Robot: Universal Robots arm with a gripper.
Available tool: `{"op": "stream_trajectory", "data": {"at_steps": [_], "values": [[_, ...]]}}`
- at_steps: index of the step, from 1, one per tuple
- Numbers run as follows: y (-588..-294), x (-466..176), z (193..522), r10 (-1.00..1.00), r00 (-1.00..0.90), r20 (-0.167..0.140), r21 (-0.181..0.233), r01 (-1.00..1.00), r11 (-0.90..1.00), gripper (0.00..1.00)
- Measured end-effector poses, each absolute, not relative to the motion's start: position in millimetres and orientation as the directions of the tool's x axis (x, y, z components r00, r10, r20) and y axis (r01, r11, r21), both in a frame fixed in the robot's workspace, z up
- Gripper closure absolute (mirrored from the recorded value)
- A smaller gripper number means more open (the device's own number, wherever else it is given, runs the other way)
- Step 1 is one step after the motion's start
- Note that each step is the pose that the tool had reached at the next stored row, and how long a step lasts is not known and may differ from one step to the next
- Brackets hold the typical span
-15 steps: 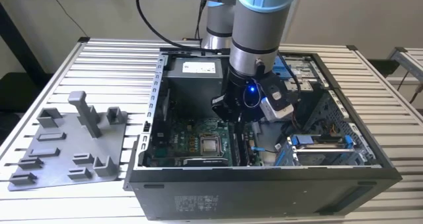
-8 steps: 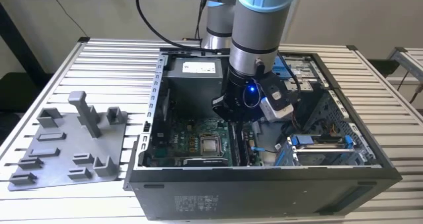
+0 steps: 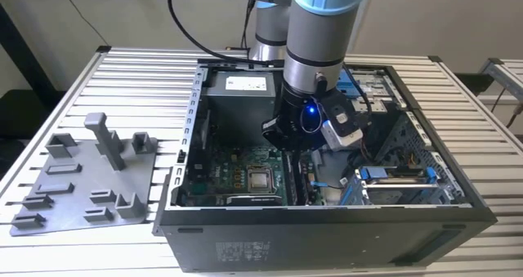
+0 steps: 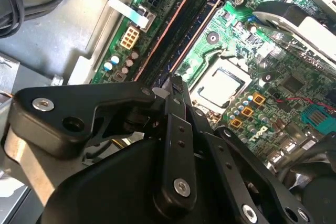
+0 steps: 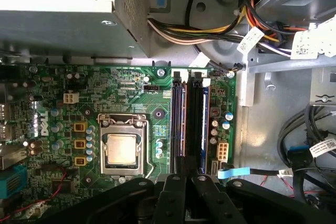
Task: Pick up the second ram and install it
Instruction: 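Press down the second ram until it locks into place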
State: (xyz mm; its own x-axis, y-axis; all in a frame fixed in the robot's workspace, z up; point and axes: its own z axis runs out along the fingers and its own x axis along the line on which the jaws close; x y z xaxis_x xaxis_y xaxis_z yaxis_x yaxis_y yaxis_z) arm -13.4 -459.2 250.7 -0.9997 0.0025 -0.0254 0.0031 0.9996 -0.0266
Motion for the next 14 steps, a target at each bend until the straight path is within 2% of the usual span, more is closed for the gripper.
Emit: {"op": "stream_trajectory", "data": {"at_steps": [14], "values": [[-459.2, -13.6, 250.7, -0.005, -1.000, -0.025, -0.027, -0.004, 1.000, 0.89]]}}
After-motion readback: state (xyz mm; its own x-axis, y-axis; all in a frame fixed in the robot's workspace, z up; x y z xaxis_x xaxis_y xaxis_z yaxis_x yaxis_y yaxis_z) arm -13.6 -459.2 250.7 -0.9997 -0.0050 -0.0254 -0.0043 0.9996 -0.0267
